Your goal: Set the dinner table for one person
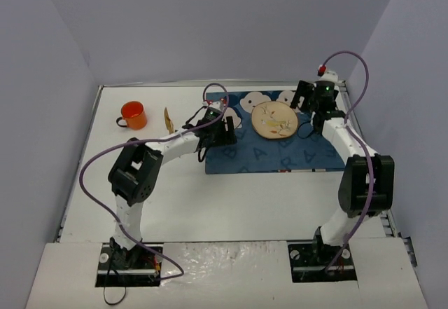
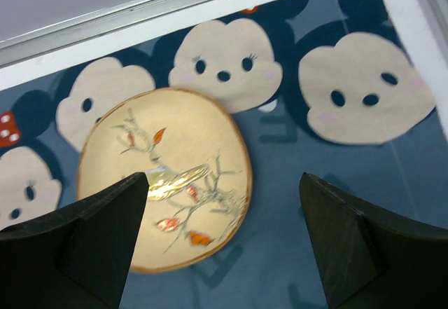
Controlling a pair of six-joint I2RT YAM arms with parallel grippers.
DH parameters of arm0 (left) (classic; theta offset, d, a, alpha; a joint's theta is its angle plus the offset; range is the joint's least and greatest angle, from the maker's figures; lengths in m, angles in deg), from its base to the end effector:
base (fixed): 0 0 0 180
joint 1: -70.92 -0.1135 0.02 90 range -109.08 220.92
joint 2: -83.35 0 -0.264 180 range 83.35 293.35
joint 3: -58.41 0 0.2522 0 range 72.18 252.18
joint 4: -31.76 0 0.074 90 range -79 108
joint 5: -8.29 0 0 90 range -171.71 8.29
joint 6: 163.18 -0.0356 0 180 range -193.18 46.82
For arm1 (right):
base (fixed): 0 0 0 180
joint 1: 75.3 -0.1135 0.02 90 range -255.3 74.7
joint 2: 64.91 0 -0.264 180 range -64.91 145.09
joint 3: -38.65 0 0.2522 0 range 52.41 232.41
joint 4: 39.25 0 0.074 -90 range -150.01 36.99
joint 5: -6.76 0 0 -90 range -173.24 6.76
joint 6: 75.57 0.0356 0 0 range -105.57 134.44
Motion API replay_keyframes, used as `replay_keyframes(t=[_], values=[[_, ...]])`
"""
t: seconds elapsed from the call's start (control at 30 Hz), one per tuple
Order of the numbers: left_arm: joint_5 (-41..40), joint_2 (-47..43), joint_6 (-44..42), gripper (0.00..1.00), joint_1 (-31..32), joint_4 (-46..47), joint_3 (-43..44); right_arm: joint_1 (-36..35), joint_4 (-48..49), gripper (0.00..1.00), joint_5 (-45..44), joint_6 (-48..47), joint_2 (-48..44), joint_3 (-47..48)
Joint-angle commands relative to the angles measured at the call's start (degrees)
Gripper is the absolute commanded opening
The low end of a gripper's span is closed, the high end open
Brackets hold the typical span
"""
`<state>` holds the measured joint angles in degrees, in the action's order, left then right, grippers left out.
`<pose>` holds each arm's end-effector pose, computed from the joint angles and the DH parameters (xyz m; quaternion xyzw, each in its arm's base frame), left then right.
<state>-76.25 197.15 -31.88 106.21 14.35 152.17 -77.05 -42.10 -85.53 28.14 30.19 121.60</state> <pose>0.3656 -0.2629 0.2021 -0.0259 0.8955 -0.3075 0.3206 0.3957 0.0107 0.2950 0.0947 0.7876 0.0662 0.6052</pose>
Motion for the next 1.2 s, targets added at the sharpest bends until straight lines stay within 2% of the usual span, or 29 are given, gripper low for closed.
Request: replay_keyframes(t=[0.0,0.17,0.33,0.57,0.83,1.17], values=[[-2.91,0.23,-4.82,0.60,0.22,-0.56,0.59,4.66,7.81,0.81,3.63,-5.70,7.62,7.72],[-3.05,1.14,-4.14,0.51,0.31,0.44,-1.30,6.44,9.79,0.71,5.40,-9.76,17.53,16.06],[-2.78,1.24,-2.64,0.46,0.36,1.35,-3.84,7.80,12.25,0.56,6.00,-11.65,26.29,23.73],[-2.47,0.41,-2.05,0.44,0.53,1.27,-7.00,9.00,13.26,0.49,6.25,-12.04,36.21,32.32],[-1.97,0.31,-1.62,0.40,0.48,0.01,-8.20,10.25,9.67,0.46,5.01,-12.01,43.93,38.54],[-1.40,0.23,0.28,0.39,0.50,-1.82,-12.14,10.96,0.03,0.53,2.75,-10.54,53.11,51.67]])
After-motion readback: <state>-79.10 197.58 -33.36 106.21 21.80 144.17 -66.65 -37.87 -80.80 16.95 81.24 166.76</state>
